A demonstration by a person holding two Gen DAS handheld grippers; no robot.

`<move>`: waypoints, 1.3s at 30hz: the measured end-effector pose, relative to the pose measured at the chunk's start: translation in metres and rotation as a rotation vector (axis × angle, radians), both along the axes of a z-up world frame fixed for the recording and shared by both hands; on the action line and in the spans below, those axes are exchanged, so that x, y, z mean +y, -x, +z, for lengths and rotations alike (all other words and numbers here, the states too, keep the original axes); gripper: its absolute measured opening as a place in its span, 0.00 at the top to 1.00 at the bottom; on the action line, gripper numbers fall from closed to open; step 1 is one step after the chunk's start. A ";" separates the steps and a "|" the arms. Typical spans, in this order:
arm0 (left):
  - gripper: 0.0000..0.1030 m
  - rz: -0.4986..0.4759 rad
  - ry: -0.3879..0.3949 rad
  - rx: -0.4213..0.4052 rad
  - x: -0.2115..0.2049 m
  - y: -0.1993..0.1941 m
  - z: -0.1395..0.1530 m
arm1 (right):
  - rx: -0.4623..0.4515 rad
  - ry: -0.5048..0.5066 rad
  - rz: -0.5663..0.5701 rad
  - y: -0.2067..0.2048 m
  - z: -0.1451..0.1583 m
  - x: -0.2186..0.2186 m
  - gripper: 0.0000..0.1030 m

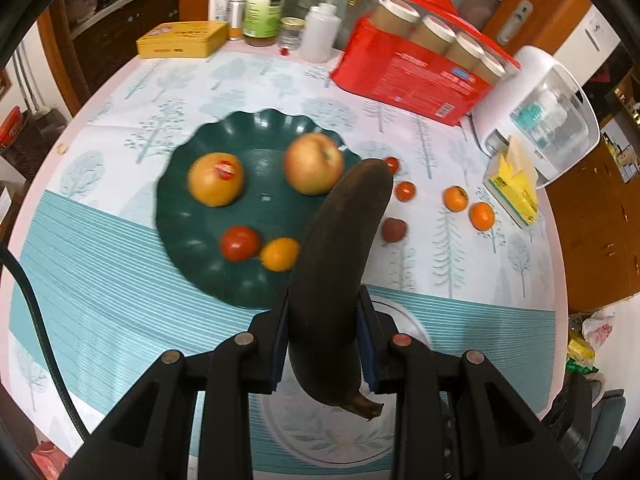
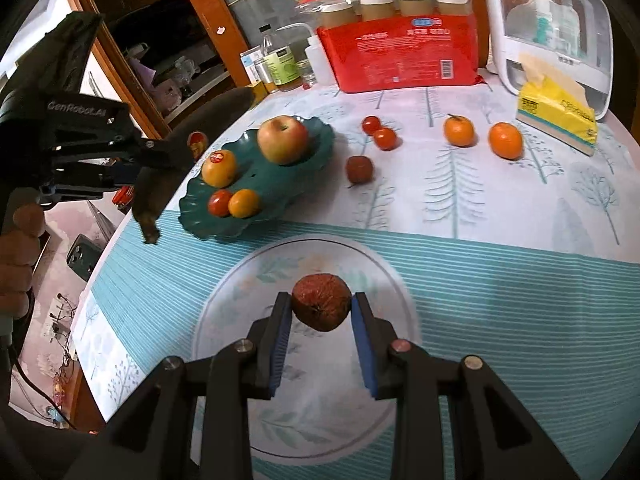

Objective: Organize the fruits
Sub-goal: 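Carry the lychee and banana over the green plate and lower them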

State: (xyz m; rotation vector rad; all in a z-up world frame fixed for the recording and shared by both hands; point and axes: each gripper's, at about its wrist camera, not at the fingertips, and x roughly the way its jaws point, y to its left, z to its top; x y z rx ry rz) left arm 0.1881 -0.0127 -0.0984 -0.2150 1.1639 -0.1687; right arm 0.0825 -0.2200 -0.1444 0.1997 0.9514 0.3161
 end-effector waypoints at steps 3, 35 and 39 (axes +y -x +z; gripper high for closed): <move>0.73 0.009 -0.005 -0.006 0.022 -0.004 0.003 | -0.005 -0.003 -0.009 -0.003 0.001 0.014 0.70; 0.72 -0.086 0.050 -0.022 0.139 -0.104 -0.059 | -0.093 0.100 -0.224 -0.098 0.002 0.117 0.70; 0.72 -0.074 0.079 -0.013 0.142 -0.111 -0.069 | -0.084 0.115 -0.249 -0.104 -0.002 0.117 0.70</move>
